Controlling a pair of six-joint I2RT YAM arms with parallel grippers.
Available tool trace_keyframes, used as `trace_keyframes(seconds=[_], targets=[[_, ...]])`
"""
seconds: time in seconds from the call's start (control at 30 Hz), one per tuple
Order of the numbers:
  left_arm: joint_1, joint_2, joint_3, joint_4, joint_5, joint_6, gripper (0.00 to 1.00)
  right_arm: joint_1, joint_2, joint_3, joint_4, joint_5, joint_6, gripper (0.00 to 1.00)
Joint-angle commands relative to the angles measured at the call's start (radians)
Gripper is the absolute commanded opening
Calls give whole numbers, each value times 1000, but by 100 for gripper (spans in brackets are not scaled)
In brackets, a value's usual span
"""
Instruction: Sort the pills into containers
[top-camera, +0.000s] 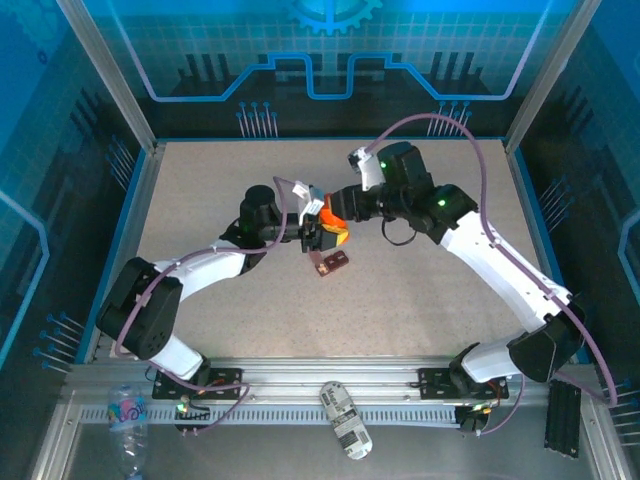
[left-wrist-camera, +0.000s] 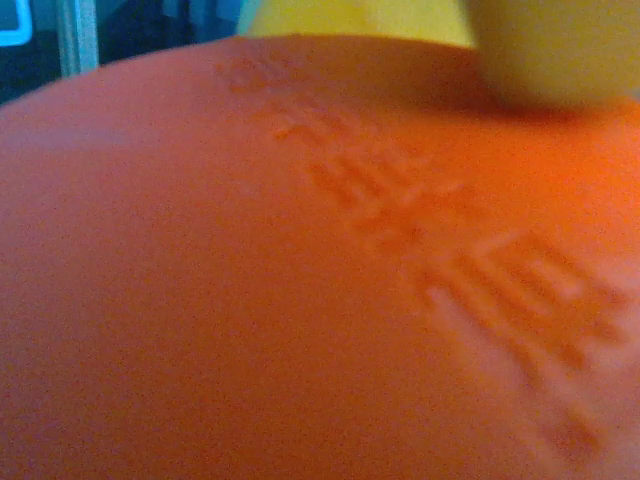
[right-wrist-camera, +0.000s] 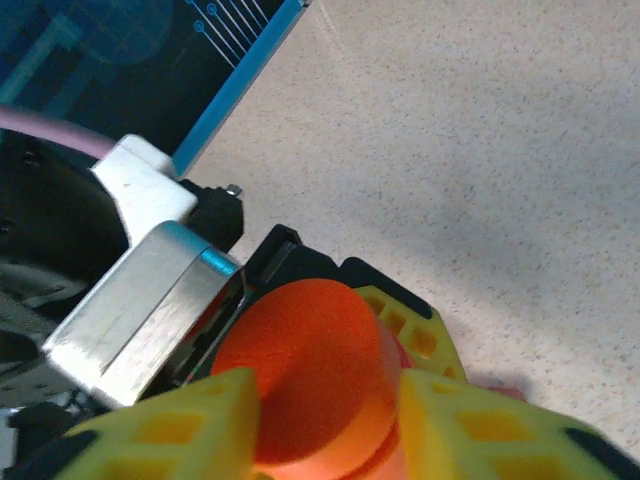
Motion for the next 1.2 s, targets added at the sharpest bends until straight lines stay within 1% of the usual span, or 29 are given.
trace_keyframes(seconds=[0.0, 0.07, 0.17, 0.23, 0.3, 0.43, 0.53, 0.63, 0.93, 1.17], targets=[[-17, -67, 10, 64, -51, 70, 0, 11, -17, -28, -2, 42, 19, 55], [-17, -71, 9, 49, -36, 76, 0, -4, -38, -30, -5, 40, -30, 64], [-18, -77, 22, 2, 0, 92, 0, -29, -83, -39, -6, 1, -125, 76], [-16, -77, 41, -45, 43, 105, 0, -45, -104, -49, -10, -60, -195, 80], [-14, -77, 60, -79, 79, 111, 0, -62, -123, -64, -14, -124, -256, 82], [-12, -76, 94, -129, 134, 114, 0, -93, -159, -102, -17, -221, -328, 84], [-11, -74, 118, -168, 168, 117, 0, -107, -184, -141, 1, -302, -354, 84], [-11, -70, 139, -206, 196, 122, 0, -106, -190, -166, 28, -347, -358, 84], [-12, -54, 166, -237, 241, 103, 0, -94, -145, -151, 92, -363, -332, 83], [-19, -49, 167, -239, 247, 99, 0, -75, -91, -84, 76, -354, -333, 83]])
